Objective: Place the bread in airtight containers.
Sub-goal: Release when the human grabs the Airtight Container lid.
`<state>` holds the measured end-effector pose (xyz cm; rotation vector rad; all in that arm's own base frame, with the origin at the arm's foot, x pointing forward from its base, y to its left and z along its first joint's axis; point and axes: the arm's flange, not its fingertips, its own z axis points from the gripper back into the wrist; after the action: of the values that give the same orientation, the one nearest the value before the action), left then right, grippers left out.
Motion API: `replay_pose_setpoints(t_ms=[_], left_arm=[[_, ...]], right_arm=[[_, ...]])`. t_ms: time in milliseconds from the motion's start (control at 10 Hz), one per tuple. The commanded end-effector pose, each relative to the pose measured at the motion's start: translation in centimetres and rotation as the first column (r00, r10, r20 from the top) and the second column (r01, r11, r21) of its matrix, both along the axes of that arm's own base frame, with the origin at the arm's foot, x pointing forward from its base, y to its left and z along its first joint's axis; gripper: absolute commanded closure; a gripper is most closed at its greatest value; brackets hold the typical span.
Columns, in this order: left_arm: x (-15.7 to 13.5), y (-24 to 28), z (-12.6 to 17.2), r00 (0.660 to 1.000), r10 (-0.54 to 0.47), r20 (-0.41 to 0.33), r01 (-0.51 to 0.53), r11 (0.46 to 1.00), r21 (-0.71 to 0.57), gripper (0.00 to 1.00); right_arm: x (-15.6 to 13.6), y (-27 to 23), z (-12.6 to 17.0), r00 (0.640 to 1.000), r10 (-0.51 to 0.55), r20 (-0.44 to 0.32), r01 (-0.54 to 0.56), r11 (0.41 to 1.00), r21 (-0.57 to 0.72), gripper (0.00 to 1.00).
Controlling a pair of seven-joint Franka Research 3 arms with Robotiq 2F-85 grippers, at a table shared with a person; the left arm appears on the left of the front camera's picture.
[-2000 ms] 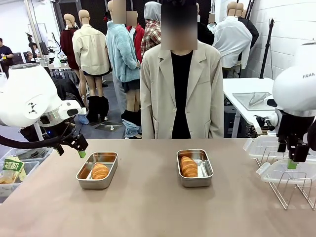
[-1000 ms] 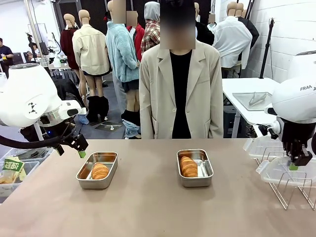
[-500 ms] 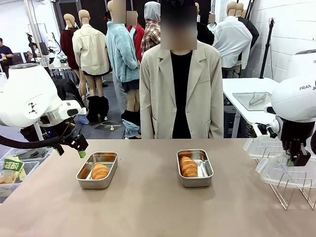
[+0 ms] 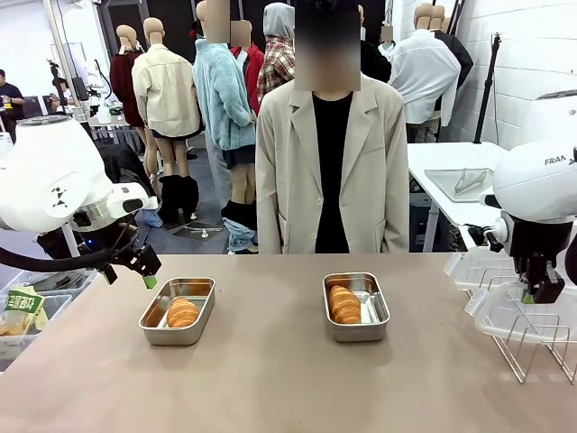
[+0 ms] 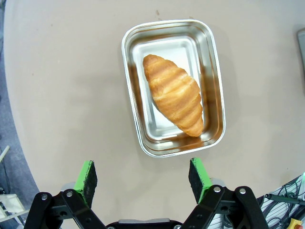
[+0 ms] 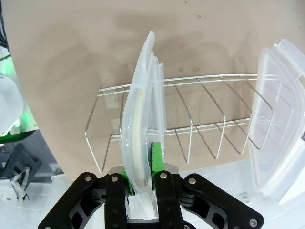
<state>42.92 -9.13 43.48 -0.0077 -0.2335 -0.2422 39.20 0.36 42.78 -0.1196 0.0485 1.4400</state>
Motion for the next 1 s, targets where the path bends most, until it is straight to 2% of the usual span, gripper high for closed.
replay_pose_setpoints(t_ms=[0, 300, 400, 700, 900], left_arm=[[0.1, -0.1, 0.0, 1.0, 0.017, 0.009, -0.017, 1.0, 0.0, 0.0], [0.1, -0.1, 0.0, 1.0, 0.017, 0.009, -0.017, 1.0, 0.0, 0.0], [0.1, -0.1, 0.0, 1.0, 0.017, 0.009, -0.017, 1.0, 0.0, 0.0], [0.1, -0.1, 0.0, 1.0, 0.017, 0.009, -0.017, 1.0, 0.0, 0.0], [0.1, -0.1, 0.0, 1.0, 0.017, 0.009, -0.017, 1.0, 0.0, 0.0]], right_arm=[[0.0, -0.1, 0.0, 1.0, 0.011, -0.002, -0.011, 1.0, 0.0, 1.0], [0.0, -0.1, 0.0, 1.0, 0.001, 0.0, -0.001, 1.0, 0.001, 1.0], [-1.0, 0.7, 1.3, 0.999, -0.03, 0.028, 0.03, 0.999, -0.013, 1.0], [-5.5, 3.2, 7.3, 0.981, 0.016, 0.192, -0.005, 0.998, -0.057, 1.0], [-6.0, 5.1, 11.6, 0.947, 0.064, 0.316, -0.051, 0.997, -0.051, 1.0]])
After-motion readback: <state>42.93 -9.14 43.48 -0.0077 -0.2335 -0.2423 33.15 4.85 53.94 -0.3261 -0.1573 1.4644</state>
